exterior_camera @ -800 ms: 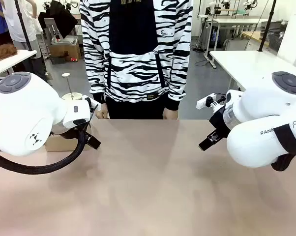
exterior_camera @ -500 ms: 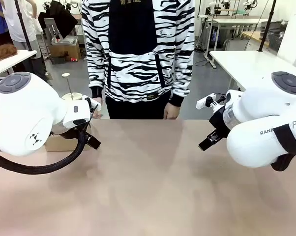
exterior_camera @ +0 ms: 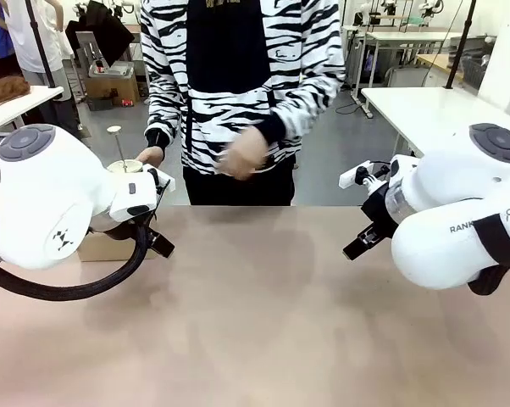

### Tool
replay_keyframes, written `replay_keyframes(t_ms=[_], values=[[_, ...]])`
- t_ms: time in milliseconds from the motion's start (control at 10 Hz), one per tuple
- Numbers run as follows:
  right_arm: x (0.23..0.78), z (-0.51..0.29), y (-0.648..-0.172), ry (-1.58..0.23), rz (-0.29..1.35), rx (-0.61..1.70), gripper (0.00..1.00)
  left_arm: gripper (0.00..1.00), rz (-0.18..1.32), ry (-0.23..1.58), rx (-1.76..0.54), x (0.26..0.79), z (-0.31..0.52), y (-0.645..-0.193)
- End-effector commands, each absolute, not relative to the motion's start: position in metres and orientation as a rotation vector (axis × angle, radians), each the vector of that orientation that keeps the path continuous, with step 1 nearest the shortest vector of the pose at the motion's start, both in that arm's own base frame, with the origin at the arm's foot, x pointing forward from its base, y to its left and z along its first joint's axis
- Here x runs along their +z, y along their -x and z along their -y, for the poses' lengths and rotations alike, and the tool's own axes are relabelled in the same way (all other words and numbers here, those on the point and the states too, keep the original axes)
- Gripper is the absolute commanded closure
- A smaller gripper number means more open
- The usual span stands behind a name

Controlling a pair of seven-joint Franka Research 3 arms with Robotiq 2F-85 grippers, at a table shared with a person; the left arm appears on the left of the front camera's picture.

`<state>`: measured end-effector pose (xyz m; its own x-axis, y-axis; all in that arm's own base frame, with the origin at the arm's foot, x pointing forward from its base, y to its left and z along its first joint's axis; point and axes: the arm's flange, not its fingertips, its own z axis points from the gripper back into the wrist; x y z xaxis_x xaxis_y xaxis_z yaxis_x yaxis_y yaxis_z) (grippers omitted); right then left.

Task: Pour a drink into a cup and package it in a carrier.
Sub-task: Pick up the 600 ml Paper Cup and place it in the middle top area of the table.

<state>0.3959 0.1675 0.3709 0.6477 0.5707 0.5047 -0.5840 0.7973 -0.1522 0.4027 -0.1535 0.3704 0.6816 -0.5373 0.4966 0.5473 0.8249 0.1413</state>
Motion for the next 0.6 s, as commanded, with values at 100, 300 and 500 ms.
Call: replay_keyframes(t_ms=[100,300,500], values=[[0.371,-0.167,-0.396,-0.025,0.565,0.657,0.00,0.00,0.551,0.021,-0.606,0.370,0.152,-0.403],[0.421,-0.180,-0.418,-0.021,0.549,0.637,0.00,0.00,0.551,0.021,-0.606,0.370,0.152,-0.403],[0.473,-0.176,-0.442,-0.055,0.551,0.647,0.00,0.00,0.551,0.021,-0.606,0.370,0.152,-0.403]])
